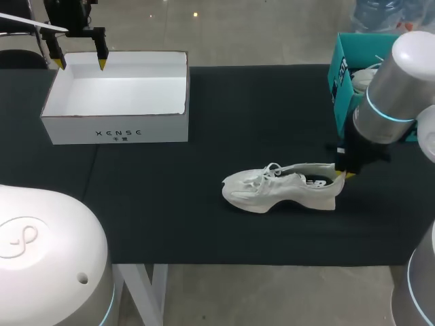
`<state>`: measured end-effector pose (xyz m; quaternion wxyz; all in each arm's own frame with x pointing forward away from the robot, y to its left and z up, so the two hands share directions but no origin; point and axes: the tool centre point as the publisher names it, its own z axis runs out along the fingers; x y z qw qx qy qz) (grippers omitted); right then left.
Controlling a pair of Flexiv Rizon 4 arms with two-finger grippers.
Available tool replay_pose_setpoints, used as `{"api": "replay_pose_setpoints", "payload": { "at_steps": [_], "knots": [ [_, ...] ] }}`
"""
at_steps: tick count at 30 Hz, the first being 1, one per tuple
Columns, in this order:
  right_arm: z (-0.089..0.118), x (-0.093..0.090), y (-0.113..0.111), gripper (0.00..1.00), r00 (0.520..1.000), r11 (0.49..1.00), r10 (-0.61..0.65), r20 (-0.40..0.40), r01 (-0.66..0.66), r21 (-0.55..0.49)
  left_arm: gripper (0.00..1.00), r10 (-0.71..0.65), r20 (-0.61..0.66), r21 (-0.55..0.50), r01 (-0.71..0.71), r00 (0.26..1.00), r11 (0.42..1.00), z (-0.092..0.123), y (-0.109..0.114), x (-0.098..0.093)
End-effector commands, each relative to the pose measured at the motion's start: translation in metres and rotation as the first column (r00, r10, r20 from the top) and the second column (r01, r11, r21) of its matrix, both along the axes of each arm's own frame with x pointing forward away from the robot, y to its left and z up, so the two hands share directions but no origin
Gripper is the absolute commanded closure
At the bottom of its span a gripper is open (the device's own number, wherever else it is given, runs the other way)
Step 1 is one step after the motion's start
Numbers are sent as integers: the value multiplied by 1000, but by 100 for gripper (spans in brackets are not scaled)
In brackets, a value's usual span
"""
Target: Take the shoe out of the shoebox, open the shoe tongue, remove and reinsert the insole, then place the shoe into the shoebox
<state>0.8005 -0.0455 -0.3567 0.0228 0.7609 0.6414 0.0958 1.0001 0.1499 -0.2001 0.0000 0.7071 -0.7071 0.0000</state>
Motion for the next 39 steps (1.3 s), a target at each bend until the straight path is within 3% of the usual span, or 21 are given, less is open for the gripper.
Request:
{"api": "replay_pose_setpoints", "payload": {
  "at_steps": [1, 2, 10, 15, 18, 20, 24, 25, 39],
  "knots": [
    [-3, 3, 0, 4, 1000, 1000, -4, -7, 4, 4, 0, 0, 0, 0, 0, 1000, 1000, 0, 0, 0],
    [-2, 3, 0, 0, 1000, 1000, -5, -8, 5, 4, 0, 0, 0, 0, 0, 1000, 1000, 0, 0, 0],
    [28, 7, -7, 0, 999, 999, 15, 31, -16, 40, 0, 0, 0, 0, 0, 1000, 1000, 0, 0, 0],
    [47, 11, -10, 0, 976, 973, 213, 55, -217, 80, 0, 0, 0, 0, 0, 1000, 1000, 0, 0, 0],
    [55, 9, -15, 0, 872, 865, 481, 93, -489, 109, 0, 0, 0, 0, 0, 1000, 1000, 0, 0, 0],
    [61, 5, -22, 0, 797, 795, 595, 108, -603, 72, 0, 0, 0, 0, 0, 1000, 1000, 0, 0, 0],
    [74, -6, -37, 0, 575, 577, 809, 127, -817, 24, 0, 0, 0, 0, 0, 1000, 1000, 0, 0, 0],
    [77, -9, -39, 0, 544, 549, 832, 103, -836, -18, 0, 0, 0, 0, 0, 1000, 1000, 0, 0, 0],
    [77, -9, -39, 0, 544, 549, 832, 103, -836, -18, 0, 0, 0, 0, 0, 1000, 1000, 0, 0, 0]
  ]
}}
